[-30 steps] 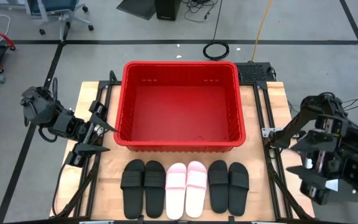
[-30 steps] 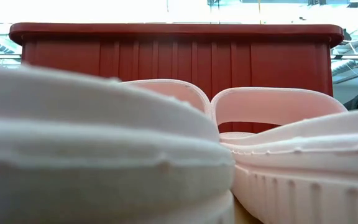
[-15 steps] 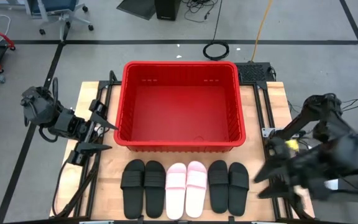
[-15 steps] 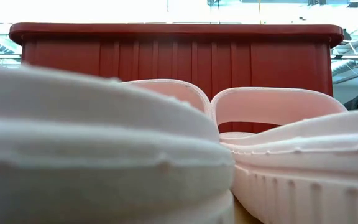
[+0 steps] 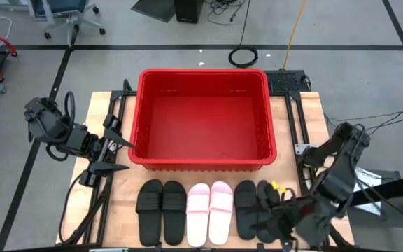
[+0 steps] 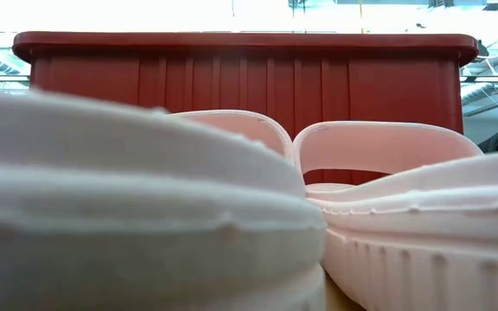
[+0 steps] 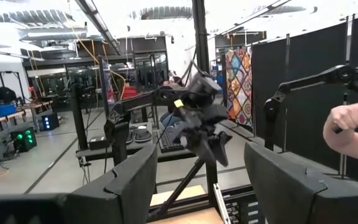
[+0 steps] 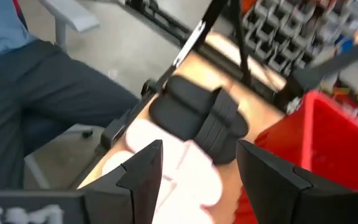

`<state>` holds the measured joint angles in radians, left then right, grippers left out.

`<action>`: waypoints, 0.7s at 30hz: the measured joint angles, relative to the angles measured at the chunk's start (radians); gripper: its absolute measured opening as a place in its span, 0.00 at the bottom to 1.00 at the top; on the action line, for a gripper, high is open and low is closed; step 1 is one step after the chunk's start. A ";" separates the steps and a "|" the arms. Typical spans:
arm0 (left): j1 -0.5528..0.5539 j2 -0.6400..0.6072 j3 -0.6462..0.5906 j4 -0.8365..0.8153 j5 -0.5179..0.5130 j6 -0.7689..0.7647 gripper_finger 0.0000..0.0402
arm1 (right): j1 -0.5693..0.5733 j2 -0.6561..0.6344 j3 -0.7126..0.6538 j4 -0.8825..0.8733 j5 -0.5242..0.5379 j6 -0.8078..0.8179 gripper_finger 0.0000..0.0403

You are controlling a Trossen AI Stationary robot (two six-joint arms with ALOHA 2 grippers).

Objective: Pick and place slides into bin
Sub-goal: Put the black slide into the red organizer bin

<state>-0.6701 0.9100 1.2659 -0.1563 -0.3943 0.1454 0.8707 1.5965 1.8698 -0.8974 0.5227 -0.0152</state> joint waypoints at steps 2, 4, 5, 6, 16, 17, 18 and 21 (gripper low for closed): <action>0.000 0.000 0.000 -0.001 0.000 -0.001 0.62 | 0.000 0.026 0.000 -0.031 -0.001 0.065 0.48; 0.000 0.000 0.000 -0.001 0.000 -0.001 0.62 | 0.000 0.057 0.000 -0.061 -0.004 0.123 0.48; 0.000 0.000 0.000 -0.001 0.000 -0.001 0.62 | 0.000 0.073 0.000 -0.079 -0.004 0.146 0.48; 0.000 0.000 0.000 -0.001 0.000 -0.001 0.62 | 0.000 0.090 0.000 -0.097 -0.009 0.168 0.48; 0.000 0.000 0.000 -0.006 0.000 -0.001 0.62 | -0.002 0.239 0.000 -0.235 -0.205 0.472 0.48; 0.000 0.000 0.000 -0.007 0.000 -0.001 0.62 | -0.005 0.249 0.000 -0.258 -0.235 0.509 0.48; 0.000 0.000 0.000 -0.007 0.000 -0.001 0.62 | -0.006 0.260 0.000 -0.282 -0.262 0.548 0.48; 0.000 0.000 0.000 -0.006 0.000 -0.001 0.62 | -0.006 0.294 0.000 -0.387 -0.318 0.656 0.48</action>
<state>-0.6701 0.9096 1.2659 -0.1627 -0.3946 0.1444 0.8650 1.8904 1.8702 -1.2840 0.2044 0.6407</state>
